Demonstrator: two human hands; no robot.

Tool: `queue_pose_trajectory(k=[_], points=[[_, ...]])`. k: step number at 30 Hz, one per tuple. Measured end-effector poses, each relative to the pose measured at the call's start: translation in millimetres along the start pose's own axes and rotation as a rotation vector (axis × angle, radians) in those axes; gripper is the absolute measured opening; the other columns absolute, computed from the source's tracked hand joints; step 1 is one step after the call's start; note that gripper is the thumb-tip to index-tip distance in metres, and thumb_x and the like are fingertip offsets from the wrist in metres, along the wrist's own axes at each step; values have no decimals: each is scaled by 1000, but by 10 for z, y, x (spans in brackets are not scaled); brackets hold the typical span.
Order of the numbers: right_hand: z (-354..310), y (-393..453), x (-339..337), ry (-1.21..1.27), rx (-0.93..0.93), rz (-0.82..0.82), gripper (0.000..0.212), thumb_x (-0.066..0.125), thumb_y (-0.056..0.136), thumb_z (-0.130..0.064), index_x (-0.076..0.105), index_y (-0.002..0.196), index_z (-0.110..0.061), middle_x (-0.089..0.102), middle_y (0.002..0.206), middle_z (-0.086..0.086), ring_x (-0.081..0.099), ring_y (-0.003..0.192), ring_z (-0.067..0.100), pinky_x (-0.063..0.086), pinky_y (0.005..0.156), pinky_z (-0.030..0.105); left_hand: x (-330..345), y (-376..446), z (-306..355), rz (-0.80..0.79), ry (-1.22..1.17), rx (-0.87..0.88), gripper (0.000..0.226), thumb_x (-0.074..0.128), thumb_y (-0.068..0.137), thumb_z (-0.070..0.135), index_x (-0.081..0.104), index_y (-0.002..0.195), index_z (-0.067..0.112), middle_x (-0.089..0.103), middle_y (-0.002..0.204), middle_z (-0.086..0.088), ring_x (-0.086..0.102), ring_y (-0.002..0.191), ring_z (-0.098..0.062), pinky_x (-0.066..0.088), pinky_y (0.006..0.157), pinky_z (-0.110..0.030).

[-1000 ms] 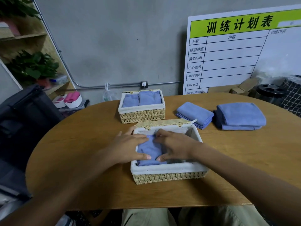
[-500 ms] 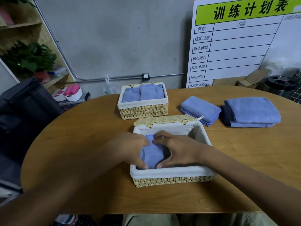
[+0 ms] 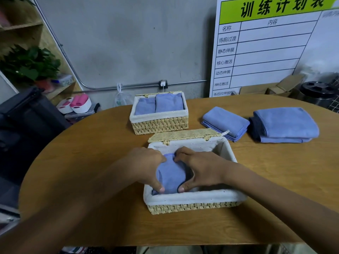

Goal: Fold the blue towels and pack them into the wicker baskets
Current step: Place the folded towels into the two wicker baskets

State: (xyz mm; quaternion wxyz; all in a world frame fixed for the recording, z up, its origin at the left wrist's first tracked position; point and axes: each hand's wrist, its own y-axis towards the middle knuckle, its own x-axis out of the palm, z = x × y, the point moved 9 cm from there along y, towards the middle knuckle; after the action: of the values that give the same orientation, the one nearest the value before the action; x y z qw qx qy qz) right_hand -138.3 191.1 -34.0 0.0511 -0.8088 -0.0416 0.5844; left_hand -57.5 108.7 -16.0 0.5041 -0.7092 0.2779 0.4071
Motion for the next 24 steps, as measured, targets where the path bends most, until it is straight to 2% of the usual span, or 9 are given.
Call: queue_pose_trajectory(k=[2, 4, 7, 9, 13, 16, 18, 21, 24], points=[[21, -16, -28, 31, 5, -20, 95, 69, 73, -73, 36, 147, -23, 29, 146, -18, 58, 109, 17, 48, 92, 39, 21, 10, -67, -56, -69, 9, 107, 73, 65, 78, 34, 153, 32, 40, 156, 10, 44, 137, -18, 44, 105, -38], [13, -12, -33, 27, -1, -25, 97, 69, 73, -74, 36, 148, -22, 30, 145, -17, 58, 111, 18, 48, 92, 40, 42, 14, -87, -94, -94, 5, 110, 74, 62, 79, 35, 153, 33, 40, 156, 10, 44, 137, -19, 43, 107, -40], [-12, 23, -29, -12, -12, 9, 95, 71, 71, -73, 40, 143, -19, 33, 138, -14, 58, 105, 19, 46, 80, 35, 18, 26, 17, -38, 32, 11, 94, 74, 65, 76, 50, 141, 25, 57, 137, 5, 57, 118, -19, 52, 95, -40], [-19, 54, -10, -17, -5, 20, 93, 72, 69, -73, 42, 139, -20, 35, 133, -14, 58, 100, 19, 40, 73, 33, 24, 32, 74, 1, 57, 12, 88, 74, 67, 74, 55, 134, 22, 60, 128, 4, 60, 109, -19, 54, 89, -40], [-59, 85, 16, -100, -19, 25, 90, 72, 70, -74, 42, 134, -19, 35, 132, -9, 59, 97, 22, 38, 67, 34, 20, 6, 57, -6, 26, 8, 89, 75, 69, 72, 51, 138, 21, 55, 132, 3, 58, 112, -20, 53, 93, -41], [-74, 49, -2, -155, -40, 38, 93, 68, 71, -76, 41, 138, -18, 34, 140, -7, 60, 101, 24, 45, 70, 35, 16, -18, 44, -50, -2, 21, 96, 75, 69, 71, 44, 146, 23, 50, 142, 5, 53, 122, -19, 50, 99, -40], [-71, 29, -10, -165, -44, 58, 93, 67, 73, -75, 40, 140, -17, 33, 142, -5, 61, 101, 26, 50, 74, 38, 12, -35, 70, -65, 15, 24, 98, 75, 71, 68, 39, 149, 23, 45, 145, 5, 52, 121, -20, 50, 98, -39], [-99, 30, -9, -172, -52, 47, 89, 69, 74, -72, 43, 138, -16, 35, 140, -4, 61, 100, 27, 43, 70, 35, 28, -34, 148, -65, 95, 24, 92, 73, 74, 66, 39, 147, 21, 46, 140, 4, 55, 109, -21, 52, 89, -37], [-89, 23, -244, -45, -74, 80, 72, 73, 75, -66, 56, 132, -25, 52, 134, -11, 59, 107, 15, 41, 74, 30, -73, -45, 103, -108, 33, 42, 85, 75, 73, 65, 46, 144, 26, 53, 135, 5, 56, 113, -19, 51, 95, -39]])
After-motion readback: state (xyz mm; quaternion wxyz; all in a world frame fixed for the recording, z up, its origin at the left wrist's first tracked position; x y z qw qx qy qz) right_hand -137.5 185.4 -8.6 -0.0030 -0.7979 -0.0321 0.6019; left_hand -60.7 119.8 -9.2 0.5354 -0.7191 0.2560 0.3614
